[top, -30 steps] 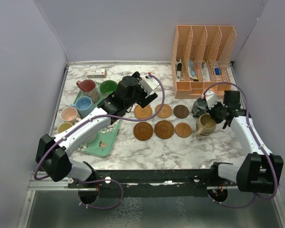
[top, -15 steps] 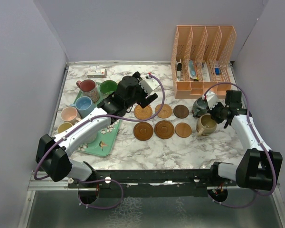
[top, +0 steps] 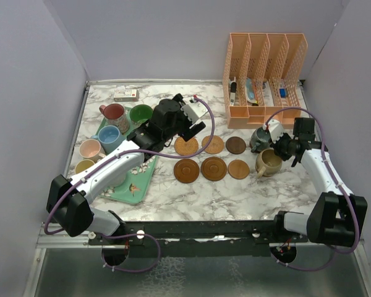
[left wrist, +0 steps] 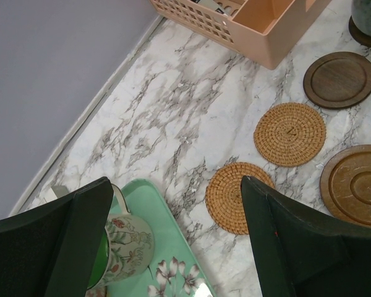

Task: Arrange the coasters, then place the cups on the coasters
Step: Place the cup on the coaster.

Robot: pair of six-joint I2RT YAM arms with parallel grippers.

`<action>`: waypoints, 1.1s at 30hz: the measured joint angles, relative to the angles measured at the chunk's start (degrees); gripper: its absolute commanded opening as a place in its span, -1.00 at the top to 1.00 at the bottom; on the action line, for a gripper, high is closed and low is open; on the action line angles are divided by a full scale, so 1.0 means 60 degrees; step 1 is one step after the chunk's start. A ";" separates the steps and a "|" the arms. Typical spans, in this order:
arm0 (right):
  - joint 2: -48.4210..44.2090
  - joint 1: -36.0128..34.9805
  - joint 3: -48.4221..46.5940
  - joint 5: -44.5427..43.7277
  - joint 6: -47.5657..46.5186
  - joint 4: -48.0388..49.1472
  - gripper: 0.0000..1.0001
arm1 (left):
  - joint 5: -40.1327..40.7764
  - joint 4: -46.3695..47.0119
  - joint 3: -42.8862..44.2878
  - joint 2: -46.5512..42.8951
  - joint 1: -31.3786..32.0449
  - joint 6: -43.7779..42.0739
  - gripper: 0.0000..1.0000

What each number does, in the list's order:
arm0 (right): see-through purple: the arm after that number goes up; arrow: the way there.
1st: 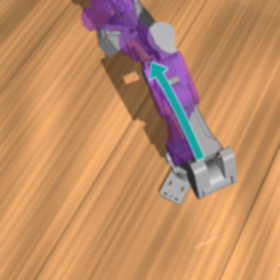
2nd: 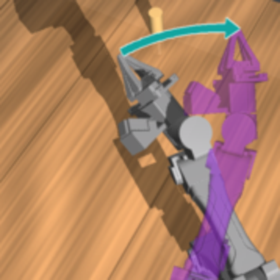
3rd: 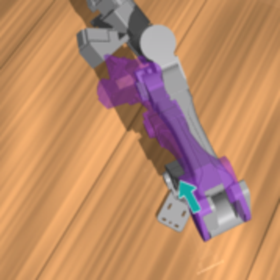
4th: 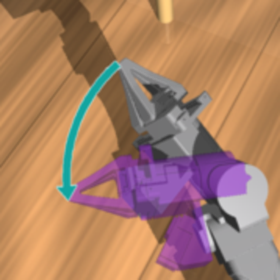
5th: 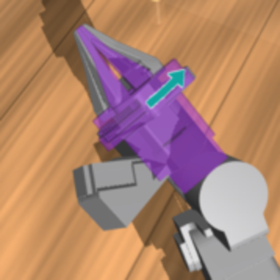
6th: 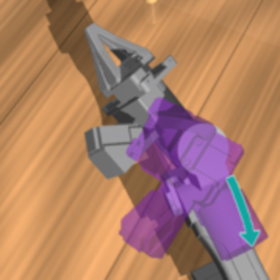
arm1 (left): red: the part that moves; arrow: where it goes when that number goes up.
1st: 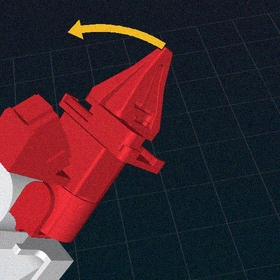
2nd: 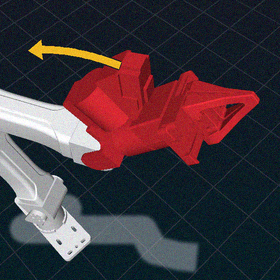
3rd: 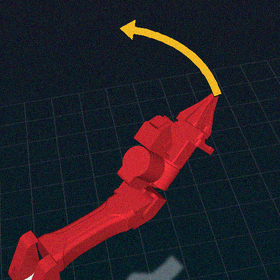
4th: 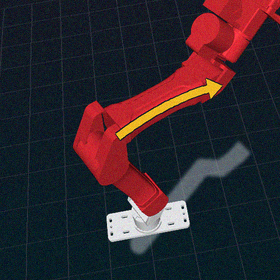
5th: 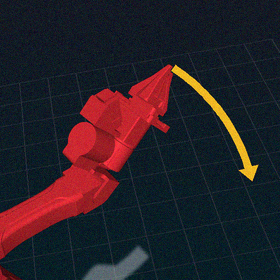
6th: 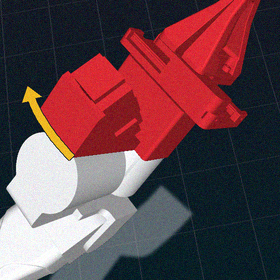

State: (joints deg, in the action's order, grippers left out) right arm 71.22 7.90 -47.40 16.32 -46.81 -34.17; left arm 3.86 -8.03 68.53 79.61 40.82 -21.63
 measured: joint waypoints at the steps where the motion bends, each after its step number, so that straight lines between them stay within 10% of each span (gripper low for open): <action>1: 0.0007 0.0011 0.0000 0.0004 0.0000 0.0011 0.99 | -0.0004 -0.0007 0.0000 0.0000 0.0000 0.0000 -0.76; 33: 0.0135 0.0015 -0.0160 0.0160 -0.0517 -0.0189 0.99 | -0.0033 -0.0025 0.0000 0.0000 0.0000 -0.0197 -0.77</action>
State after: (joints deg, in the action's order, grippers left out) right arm 72.03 7.99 -48.36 17.28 -49.91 -35.31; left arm 3.66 -8.19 68.53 79.61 40.82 -22.81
